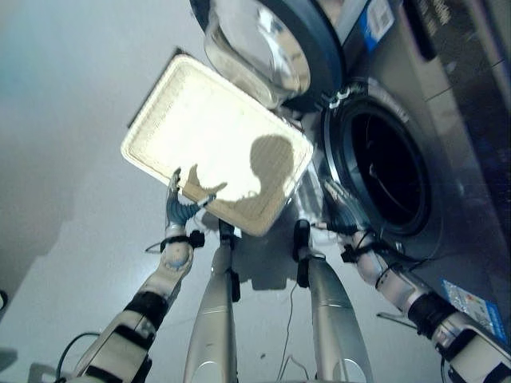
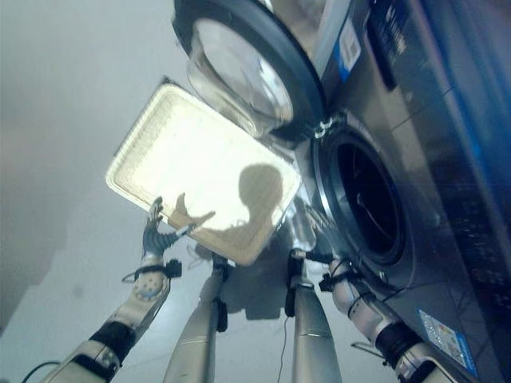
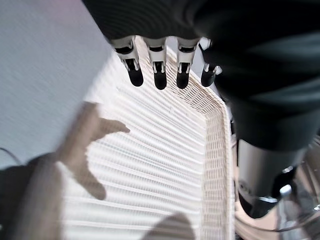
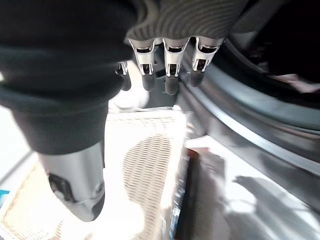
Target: Put the clothes into the washing machine.
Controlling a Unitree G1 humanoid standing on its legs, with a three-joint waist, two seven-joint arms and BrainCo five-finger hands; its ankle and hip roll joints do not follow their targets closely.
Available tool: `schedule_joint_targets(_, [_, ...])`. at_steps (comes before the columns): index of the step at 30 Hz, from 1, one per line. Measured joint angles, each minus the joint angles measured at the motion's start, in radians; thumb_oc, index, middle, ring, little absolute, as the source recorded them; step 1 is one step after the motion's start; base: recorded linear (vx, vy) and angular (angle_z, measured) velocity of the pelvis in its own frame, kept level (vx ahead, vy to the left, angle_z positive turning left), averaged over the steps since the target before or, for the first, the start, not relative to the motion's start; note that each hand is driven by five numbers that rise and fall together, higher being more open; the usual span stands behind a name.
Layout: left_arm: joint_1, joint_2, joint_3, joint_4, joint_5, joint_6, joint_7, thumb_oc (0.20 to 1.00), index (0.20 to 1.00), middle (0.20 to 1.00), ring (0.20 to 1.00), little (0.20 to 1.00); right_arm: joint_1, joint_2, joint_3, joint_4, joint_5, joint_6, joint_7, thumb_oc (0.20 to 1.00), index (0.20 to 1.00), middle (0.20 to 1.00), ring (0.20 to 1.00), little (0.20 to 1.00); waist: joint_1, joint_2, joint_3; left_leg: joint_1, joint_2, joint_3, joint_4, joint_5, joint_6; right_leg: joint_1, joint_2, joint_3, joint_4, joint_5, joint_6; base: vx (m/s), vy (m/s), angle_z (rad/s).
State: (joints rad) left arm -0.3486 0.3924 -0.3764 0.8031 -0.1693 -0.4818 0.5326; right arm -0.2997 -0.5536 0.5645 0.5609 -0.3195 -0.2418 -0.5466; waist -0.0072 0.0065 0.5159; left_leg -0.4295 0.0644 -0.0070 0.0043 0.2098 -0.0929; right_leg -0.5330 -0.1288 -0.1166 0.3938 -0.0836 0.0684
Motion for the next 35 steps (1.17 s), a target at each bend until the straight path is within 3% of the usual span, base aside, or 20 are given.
schedule_joint_targets(1, [0.040,-0.004,0.010,0.051,0.022,-0.002,-0.038,1.000,1.000,1.000,1.000,1.000,0.031,0.035,-0.030,0.074,0.016,-0.009,0.038,1.000,1.000,1.000,1.000,1.000,0.016,0.006,0.005,0.080,0.004,-0.002,-0.018,0.002,0.003,0.092,-0.001,-0.011,-0.032,0.014,-0.006,0.11,0.000,0.06])
schedule_joint_targets(3, [0.111,-0.017,0.006,0.098,0.031,0.019,-0.079,1.000,1.000,1.000,1.000,1.000,0.121,0.058,-0.045,0.122,0.062,-0.006,0.079,1.000,1.000,1.000,1.000,1.000,0.017,0.015,-0.013,0.205,0.003,0.004,-0.047,-0.006,0.009,0.238,0.002,-0.022,-0.094,0.002,0.013,0.19,-0.012,0.19])
schedule_joint_targets(6, [0.185,-0.019,0.010,0.146,0.039,0.034,-0.143,1.000,1.000,1.000,1.000,1.000,0.177,0.093,-0.089,0.202,0.139,-0.005,0.185,1.000,1.000,1.000,1.000,1.000,0.022,0.023,-0.089,0.247,0.005,0.005,-0.061,-0.030,0.016,0.298,-0.003,-0.032,-0.130,0.004,0.019,0.18,-0.031,0.13])
schedule_joint_targets(7, [0.203,-0.022,0.010,0.178,0.039,0.053,-0.169,1.000,1.000,1.000,1.000,1.000,0.181,0.119,-0.110,0.263,0.171,0.011,0.227,1.000,1.000,1.000,1.000,1.000,0.021,0.025,-0.100,0.292,0.006,0.006,-0.072,-0.031,0.018,0.349,-0.001,-0.033,-0.155,0.007,0.022,0.24,-0.021,0.05])
schedule_joint_targets(10, [0.289,-0.030,0.013,0.247,0.039,0.078,-0.245,1.000,1.000,1.000,1.000,1.000,0.237,0.184,-0.169,0.429,0.283,0.054,0.342,1.000,1.000,1.000,1.000,1.000,0.021,0.030,-0.224,0.358,0.006,0.006,-0.093,-0.048,0.021,0.442,0.003,-0.045,-0.222,0.013,0.027,0.22,0.001,0.05])
schedule_joint_targets(15, [0.370,-0.069,0.035,0.353,0.052,0.121,-0.343,1.000,1.000,1.000,1.000,1.000,0.285,0.248,-0.259,0.644,0.365,0.125,0.442,1.000,1.000,1.000,1.000,1.000,0.024,0.041,-0.356,0.437,0.005,0.001,-0.098,-0.083,0.020,0.598,0.012,-0.072,-0.367,0.052,0.034,0.16,0.005,0.08])
schedule_joint_targets(18, [0.397,-0.082,0.057,0.403,0.092,0.172,-0.378,1.000,1.000,1.000,1.000,1.000,0.304,0.264,-0.293,0.685,0.417,0.203,0.479,1.000,1.000,1.000,1.000,1.000,0.022,0.043,-0.418,0.454,0.008,0.000,-0.098,-0.095,0.014,0.645,0.023,-0.083,-0.435,0.073,0.029,0.10,0.016,0.03])
schedule_joint_targets(27, [0.421,-0.109,0.100,0.441,0.108,0.316,-0.522,1.000,1.000,1.000,1.000,1.000,0.314,0.264,-0.346,0.762,0.431,0.342,0.528,1.000,1.000,1.000,1.000,1.000,0.022,0.047,-0.466,0.488,0.016,0.004,-0.099,-0.107,0.005,0.709,0.036,-0.085,-0.484,0.087,0.021,0.08,0.008,0.00])
schedule_joint_targets(35, [0.419,-0.110,0.102,0.446,0.108,0.357,-0.543,1.000,1.000,1.000,1.000,1.000,0.324,0.263,-0.360,0.781,0.431,0.358,0.545,1.000,1.000,1.000,1.000,1.000,0.020,0.042,-0.477,0.492,0.019,0.005,-0.099,-0.110,0.004,0.716,0.038,-0.084,-0.484,0.086,0.019,0.02,-0.005,0.00])
